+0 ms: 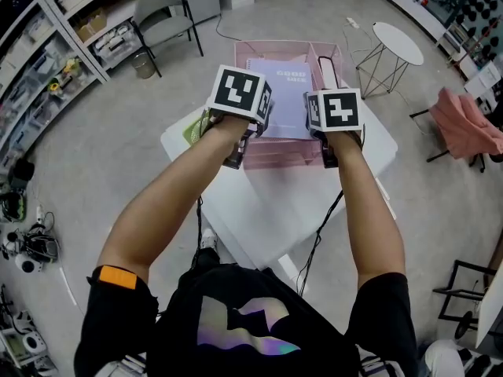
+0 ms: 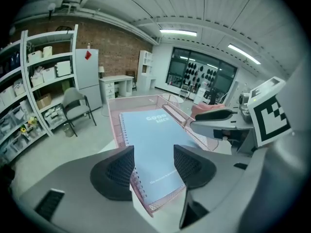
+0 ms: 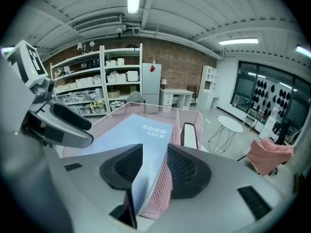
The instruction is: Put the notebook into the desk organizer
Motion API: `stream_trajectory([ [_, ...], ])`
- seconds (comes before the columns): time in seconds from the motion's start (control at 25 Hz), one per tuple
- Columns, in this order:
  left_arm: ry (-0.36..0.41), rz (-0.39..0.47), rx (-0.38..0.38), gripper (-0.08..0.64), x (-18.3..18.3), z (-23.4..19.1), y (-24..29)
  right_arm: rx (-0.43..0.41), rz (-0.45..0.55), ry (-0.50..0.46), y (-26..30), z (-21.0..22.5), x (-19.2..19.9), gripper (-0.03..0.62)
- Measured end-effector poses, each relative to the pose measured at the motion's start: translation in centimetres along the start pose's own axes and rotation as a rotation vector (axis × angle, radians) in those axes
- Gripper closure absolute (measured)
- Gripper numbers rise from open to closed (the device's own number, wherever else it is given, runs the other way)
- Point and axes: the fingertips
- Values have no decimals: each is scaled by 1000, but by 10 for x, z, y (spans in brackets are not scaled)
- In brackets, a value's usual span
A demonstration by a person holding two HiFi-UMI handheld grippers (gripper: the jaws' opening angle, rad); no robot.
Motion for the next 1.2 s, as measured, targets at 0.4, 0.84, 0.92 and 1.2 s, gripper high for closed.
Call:
stream_trajectory([
  [0.4,69,325,-80,365,-13,12,-41,-14,294,-51,-57,-18,-17,506],
  [0.84,201,660,-170,550,17,30,-107,-44,535,-3,-115,-78,0,572],
  [0.92,224,706,-167,551,22,37,-119,-41,554,4,-125,-87,7,574],
  [1.2,268,767,-119,552,67,48,-150,-15,572,65,-151,-127,42,574],
])
Point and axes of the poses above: the fingertips, and each gripper's own axes: y forward along the fingers, z to its right, x out of its underside, and after that the axes turned 1 degree about -x, right-handed
